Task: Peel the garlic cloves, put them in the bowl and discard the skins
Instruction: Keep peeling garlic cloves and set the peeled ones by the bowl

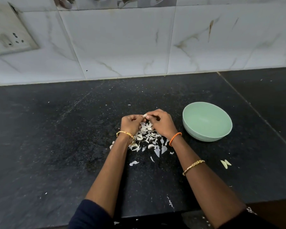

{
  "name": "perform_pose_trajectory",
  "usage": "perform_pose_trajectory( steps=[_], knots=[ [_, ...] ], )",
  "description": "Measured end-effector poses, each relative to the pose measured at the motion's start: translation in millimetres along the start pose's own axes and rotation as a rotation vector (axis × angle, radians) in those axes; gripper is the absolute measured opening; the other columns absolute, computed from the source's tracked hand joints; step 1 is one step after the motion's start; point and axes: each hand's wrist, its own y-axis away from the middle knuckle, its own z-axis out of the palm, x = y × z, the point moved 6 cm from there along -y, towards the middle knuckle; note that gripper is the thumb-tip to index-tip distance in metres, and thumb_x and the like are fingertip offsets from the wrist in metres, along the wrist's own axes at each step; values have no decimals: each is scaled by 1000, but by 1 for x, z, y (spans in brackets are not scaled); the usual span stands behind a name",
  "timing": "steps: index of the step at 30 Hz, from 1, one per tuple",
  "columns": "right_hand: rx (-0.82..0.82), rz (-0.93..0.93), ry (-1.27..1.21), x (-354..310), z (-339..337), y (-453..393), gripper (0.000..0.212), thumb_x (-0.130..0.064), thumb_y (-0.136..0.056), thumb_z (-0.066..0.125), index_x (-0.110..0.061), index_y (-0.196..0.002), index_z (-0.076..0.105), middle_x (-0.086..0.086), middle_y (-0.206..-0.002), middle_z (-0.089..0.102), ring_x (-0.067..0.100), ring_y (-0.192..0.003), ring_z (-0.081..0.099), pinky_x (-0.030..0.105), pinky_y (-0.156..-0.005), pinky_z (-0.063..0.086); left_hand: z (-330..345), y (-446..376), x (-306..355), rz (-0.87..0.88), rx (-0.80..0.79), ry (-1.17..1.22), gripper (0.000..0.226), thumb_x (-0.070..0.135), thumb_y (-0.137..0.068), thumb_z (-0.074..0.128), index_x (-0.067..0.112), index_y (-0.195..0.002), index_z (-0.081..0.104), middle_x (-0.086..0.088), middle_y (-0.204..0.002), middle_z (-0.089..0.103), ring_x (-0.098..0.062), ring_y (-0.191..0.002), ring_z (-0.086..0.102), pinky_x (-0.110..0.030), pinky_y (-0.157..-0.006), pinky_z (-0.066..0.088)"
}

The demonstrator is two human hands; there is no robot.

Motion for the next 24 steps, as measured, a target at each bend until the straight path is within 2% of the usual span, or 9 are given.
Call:
perform_pose_trajectory(
  steps=[3, 6, 12, 15, 17, 20, 24],
  knots=[
    [37, 35, -113, 2, 2, 0, 21, -3, -91, 61, -3, -110, 70, 2, -85, 67, -2, -55, 59, 14, -55, 52, 2, -4, -1, -15, 9, 7, 18, 5, -89, 61, 8, -72, 65, -2, -65, 62, 0, -32, 39, -14, -35, 35],
    [47, 25, -150, 3, 3, -1, 19, -2, -90, 61, -8, -106, 71, -2, -80, 68, 3, -63, 63, 20, -61, 56, 2, -7, 3, -3, -8, -32, 17, 5, -90, 60, 7, -74, 66, -2, -63, 61, 1, -31, 39, -13, -35, 33],
    [87, -41, -123, 4, 1, -16, 12, -2, -87, 65, -6, -97, 71, -2, -96, 63, 9, -88, 63, 23, -78, 55, 4, -12, 10, 127, -89, -82, 9, 4, -93, 57, 1, -93, 65, -2, -69, 62, 0, -34, 42, -15, -34, 37],
    [70, -22, -164, 5, -2, -28, 13, -1, -86, 67, -2, -98, 72, 7, -100, 66, 16, -84, 66, 20, -65, 56, 4, -25, 19, 159, -154, -181, 8, 7, -92, 59, 7, -90, 66, -2, -63, 59, 0, -36, 43, -14, -36, 38],
    [55, -8, -194, 3, -3, -41, 15, 1, -86, 66, 0, -100, 71, 13, -102, 67, 12, -78, 66, 14, -58, 53, 4, -35, 30, 176, -174, -213, 10, 9, -92, 60, 14, -86, 67, -3, -66, 60, 0, -38, 44, -14, -38, 38],
    [25, -30, -204, -7, -5, -56, 17, 2, -87, 64, 0, -103, 69, 10, -98, 68, 9, -79, 66, 16, -57, 54, 7, -46, 42, 206, -117, -180, 9, 9, -92, 60, 11, -87, 67, -4, -69, 62, 0, -38, 46, -14, -38, 39],
    [-13, -42, -256, -13, -5, -62, 18, 3, -87, 64, 0, -104, 68, 6, -90, 67, 13, -80, 67, 19, -61, 56, 7, -42, 40, 216, 22, -26, 8, 8, -92, 59, 4, -93, 66, -1, -61, 59, -1, -35, 45, -14, -35, 36]
  ],
)
